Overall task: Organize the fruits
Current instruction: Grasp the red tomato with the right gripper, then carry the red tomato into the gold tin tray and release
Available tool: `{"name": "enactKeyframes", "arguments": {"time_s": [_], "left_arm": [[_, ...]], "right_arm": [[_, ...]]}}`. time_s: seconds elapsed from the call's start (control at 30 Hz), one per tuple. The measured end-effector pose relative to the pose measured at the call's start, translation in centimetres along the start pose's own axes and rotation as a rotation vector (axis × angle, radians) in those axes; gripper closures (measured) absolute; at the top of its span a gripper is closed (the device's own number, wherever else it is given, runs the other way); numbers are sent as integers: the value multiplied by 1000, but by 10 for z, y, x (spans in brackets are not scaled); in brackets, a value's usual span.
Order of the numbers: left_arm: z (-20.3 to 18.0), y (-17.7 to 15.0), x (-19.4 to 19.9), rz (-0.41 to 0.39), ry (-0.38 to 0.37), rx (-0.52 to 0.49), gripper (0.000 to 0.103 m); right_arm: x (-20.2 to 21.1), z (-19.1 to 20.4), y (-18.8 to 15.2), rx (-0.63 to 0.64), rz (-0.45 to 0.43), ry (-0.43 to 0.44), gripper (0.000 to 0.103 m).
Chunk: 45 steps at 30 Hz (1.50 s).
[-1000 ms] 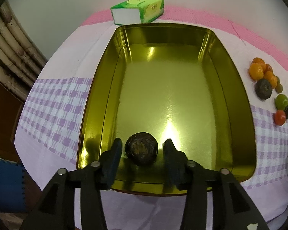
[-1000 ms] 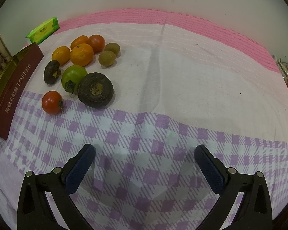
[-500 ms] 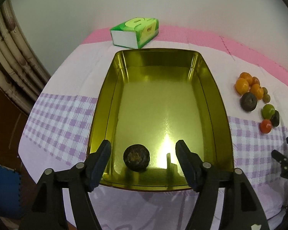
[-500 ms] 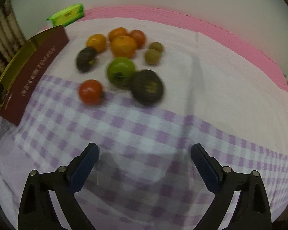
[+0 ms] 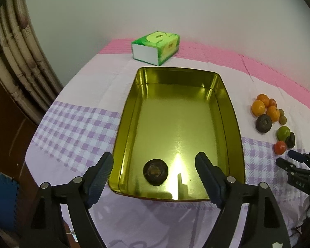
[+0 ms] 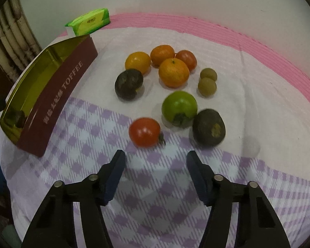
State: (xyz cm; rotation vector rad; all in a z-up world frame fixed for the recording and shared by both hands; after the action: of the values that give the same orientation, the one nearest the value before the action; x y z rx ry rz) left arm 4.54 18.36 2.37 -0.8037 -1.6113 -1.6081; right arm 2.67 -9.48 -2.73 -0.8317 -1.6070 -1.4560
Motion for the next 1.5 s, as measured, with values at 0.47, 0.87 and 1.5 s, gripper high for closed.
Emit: {"name": "enactKeyframes", "arguments": {"time_s": [0.47,0.87,1.5], "left_arm": [[22,-9,11,-5,31,50,24],[37,-11,13,-8,44,104,14],[96,-7,16,-22,110,347,12]], "right_arm": [[-9,4,20,0,-5,4,62],[0,12,22,29,-25,7,69],[27,153,76,267,-80,222,69]]}}
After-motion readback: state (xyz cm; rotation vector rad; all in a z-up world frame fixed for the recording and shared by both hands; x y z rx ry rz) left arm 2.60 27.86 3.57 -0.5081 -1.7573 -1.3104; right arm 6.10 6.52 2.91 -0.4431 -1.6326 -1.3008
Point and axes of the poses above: each gripper's, at about its wrist camera, not at the fingertips, and x roughly against the way its jaws point, z to its left, y to its top, the point moved 1 cm from there along -x, roughly the way its jaws point, and after that the axes turned 1 degree about -y, right-handed, at the moved point
